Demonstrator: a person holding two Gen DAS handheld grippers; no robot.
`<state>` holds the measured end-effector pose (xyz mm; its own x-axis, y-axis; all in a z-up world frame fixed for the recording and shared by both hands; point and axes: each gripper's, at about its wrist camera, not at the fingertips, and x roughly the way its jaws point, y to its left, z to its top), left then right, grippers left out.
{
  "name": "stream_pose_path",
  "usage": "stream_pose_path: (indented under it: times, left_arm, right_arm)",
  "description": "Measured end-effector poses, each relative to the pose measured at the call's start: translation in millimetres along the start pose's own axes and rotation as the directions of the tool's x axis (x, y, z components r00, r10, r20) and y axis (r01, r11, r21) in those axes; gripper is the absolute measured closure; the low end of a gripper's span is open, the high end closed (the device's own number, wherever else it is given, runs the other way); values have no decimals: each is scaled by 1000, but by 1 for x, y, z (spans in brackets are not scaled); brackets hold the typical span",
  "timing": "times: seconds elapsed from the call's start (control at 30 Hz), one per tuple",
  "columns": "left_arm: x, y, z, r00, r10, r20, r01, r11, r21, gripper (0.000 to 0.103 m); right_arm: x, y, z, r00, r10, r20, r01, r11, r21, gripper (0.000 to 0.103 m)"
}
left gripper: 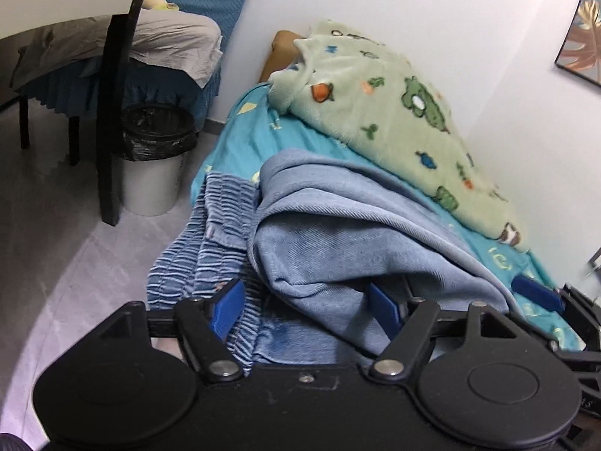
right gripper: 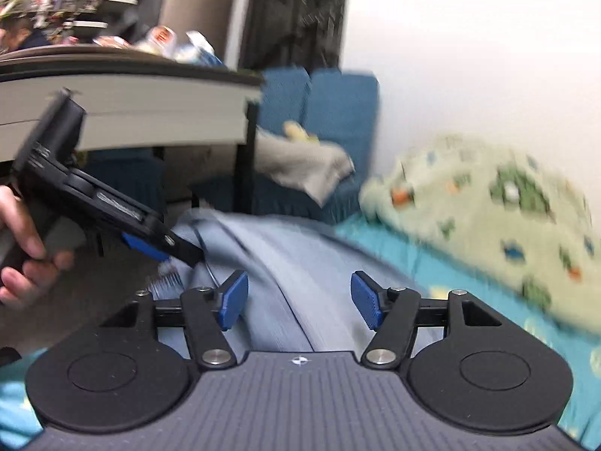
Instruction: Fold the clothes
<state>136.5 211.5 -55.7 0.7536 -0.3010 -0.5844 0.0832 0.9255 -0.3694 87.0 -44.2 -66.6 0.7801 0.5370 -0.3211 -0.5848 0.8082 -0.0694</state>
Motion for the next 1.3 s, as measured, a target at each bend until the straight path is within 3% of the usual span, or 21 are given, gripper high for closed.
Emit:
stream_pose_path:
  times: [0.17,0.23,0.27,0.3,0.37,0.43,0.5,0.63,0.77,0.9,0.97,1.07,1.13,1.2,1.27,1.3]
  left_arm:
    - [14,-5,4,996,68,59,-67,998,-16,33]
    - [19,-3,5,995,64,82,-60,997,-42,36]
    - [20,-2,5,994,58,97,-52,997,-61,50]
    - [19,-2,5,992,59,114,-51,996,-76,57]
    - [13,-2,6,986,74,149,-59,993,-103,81]
    - [1,0,8,981,59,187,-35,992,-125,89]
    - [-15,0,13,974,38,224,-8,991,-132,90]
    - [-47,4,14,958,45,284,-1,988,-151,91]
    - [-33,36,-1,982,79,174,-36,971,-237,90]
    - [-12,63,-13,994,48,98,-10,936,-352,86]
    - [-12,71,-14,995,28,93,12,916,-402,73]
    - [-14,86,-18,997,-10,70,44,863,-504,51]
    - [-9,97,-24,997,-63,55,83,803,-590,41]
    - [-5,109,-30,992,-115,50,119,733,-669,38]
    - [2,117,-37,986,-156,64,153,668,-729,34]
    - [5,119,-38,984,-168,66,161,654,-739,32]
  right_arm:
    - [15,3,-15,999,19,-38,-20,999,-31,34]
    - [18,4,-16,999,20,-39,-21,1000,-22,35]
    - [17,4,-17,999,16,-36,-17,1000,-13,42]
    - [16,2,-17,999,13,-33,-13,1000,1,54]
    - [15,-4,-17,1000,7,-30,-6,999,33,72]
    - [13,-7,-15,1000,10,-17,-9,999,51,83]
    - [8,-1,-11,1000,13,2,-13,1000,12,90]
    - [-2,18,-2,998,43,43,-40,998,-57,93]
    - [7,39,-3,998,68,10,-66,988,-141,92]
    - [25,43,-18,994,92,-61,-97,990,-99,90]
    - [24,43,-19,994,92,-61,-97,991,-87,88]
    - [17,35,-11,993,104,-55,-107,993,-56,84]
    - [11,25,-6,991,127,-51,-126,992,23,79]
    - [3,9,-2,987,158,-34,-152,977,148,70]
    - [-6,-11,0,982,188,3,-180,940,290,64]
    - [-12,-23,0,981,190,36,-189,909,372,58]
